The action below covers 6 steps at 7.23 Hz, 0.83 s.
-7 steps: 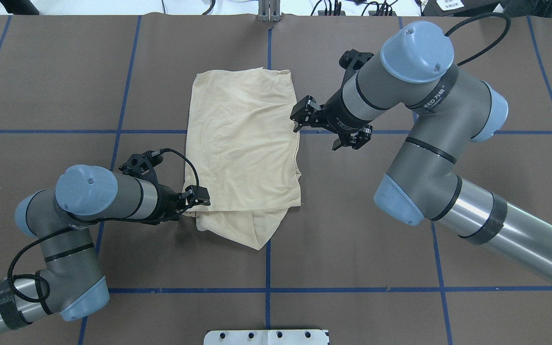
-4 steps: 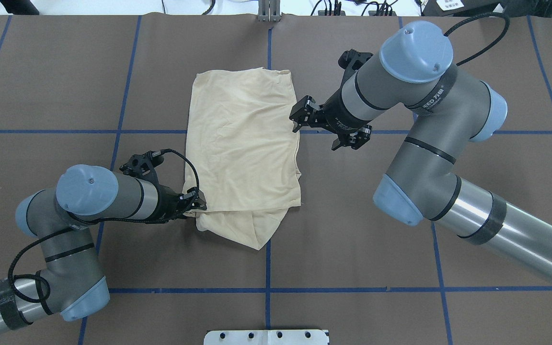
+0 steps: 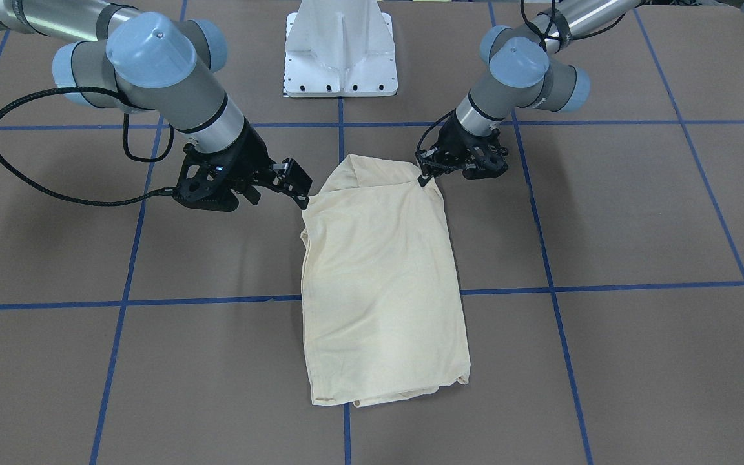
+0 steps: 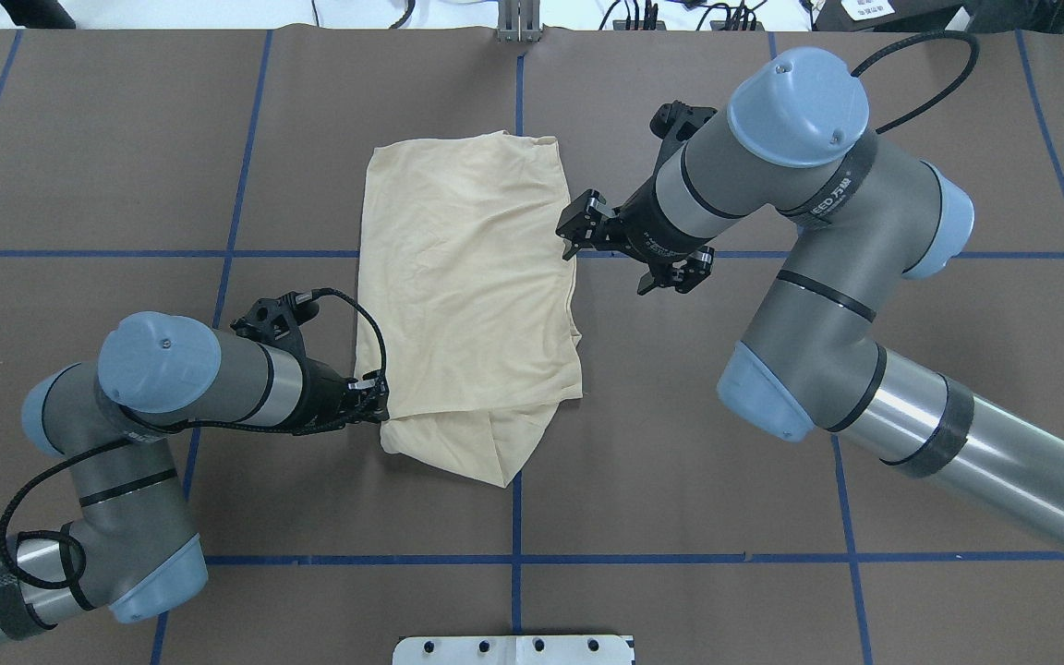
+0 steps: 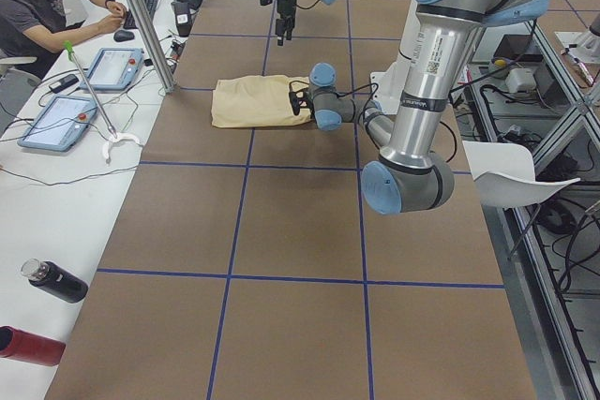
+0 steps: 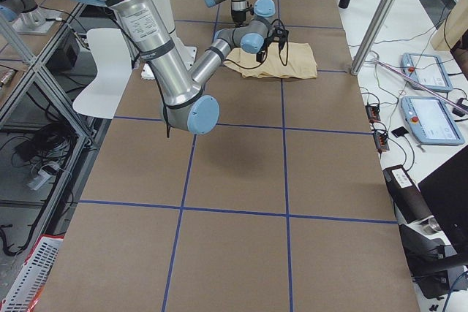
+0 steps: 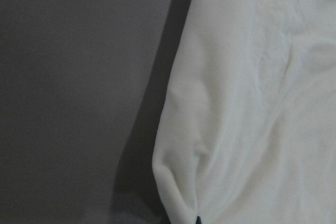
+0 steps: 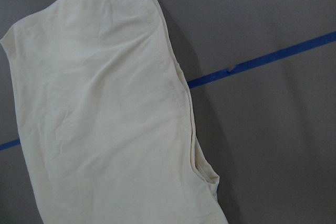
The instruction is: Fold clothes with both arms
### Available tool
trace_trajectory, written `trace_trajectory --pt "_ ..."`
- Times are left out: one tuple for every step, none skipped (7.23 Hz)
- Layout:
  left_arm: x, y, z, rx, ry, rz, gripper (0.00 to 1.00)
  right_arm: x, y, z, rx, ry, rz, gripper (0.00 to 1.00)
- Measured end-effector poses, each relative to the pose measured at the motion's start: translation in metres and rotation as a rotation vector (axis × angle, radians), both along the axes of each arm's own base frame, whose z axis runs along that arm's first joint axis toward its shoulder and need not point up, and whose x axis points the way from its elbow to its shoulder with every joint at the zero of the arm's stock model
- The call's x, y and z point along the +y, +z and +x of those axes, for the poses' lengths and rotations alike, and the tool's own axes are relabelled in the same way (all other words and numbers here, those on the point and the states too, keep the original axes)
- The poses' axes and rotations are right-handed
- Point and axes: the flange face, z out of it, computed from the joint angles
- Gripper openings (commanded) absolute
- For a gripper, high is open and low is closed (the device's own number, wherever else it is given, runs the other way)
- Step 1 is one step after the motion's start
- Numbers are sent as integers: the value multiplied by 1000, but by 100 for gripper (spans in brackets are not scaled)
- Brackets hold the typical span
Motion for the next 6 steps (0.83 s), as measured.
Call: trace_trajectory --pt "1 -2 -2 6 4 0 0 17 0 -22 15 26 -22 100" --pt "1 -4 -3 8 6 1 0 37 0 -47 36 58 -51 100" --pt "1 -4 -3 9 6 1 0 59 -4 -72 72 82 -83 100" --pt "1 -4 -3 9 6 1 0 80 -12 -95 114 89 -108 100" --pt "2 -4 -3 10 7 1 0 97 -21 -113 152 86 -127 100" --pt "2 -5 -3 11 8 2 0 109 -22 -129 181 84 -139 100"
